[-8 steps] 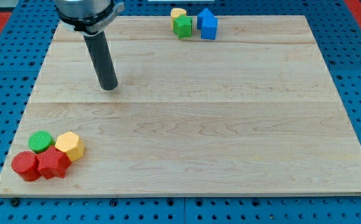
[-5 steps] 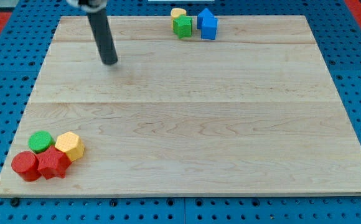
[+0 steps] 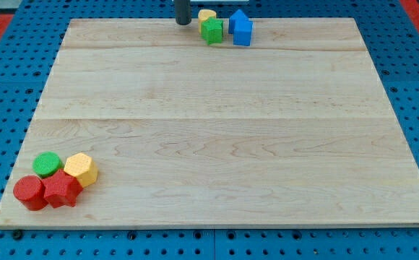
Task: Push the blue cube to the bottom right
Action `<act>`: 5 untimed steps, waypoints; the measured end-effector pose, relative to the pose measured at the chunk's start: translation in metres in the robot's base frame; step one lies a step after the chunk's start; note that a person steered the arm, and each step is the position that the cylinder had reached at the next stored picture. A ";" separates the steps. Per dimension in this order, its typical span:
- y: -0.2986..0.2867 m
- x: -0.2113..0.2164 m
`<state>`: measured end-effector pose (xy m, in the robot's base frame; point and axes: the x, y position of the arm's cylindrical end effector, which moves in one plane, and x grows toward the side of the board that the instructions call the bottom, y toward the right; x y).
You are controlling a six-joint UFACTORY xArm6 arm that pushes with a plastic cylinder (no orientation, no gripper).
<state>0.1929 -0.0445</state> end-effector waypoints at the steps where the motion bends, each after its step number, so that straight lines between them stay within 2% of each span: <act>1: 0.018 -0.001; 3: 0.076 0.000; 5: 0.090 0.011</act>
<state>0.2044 0.0456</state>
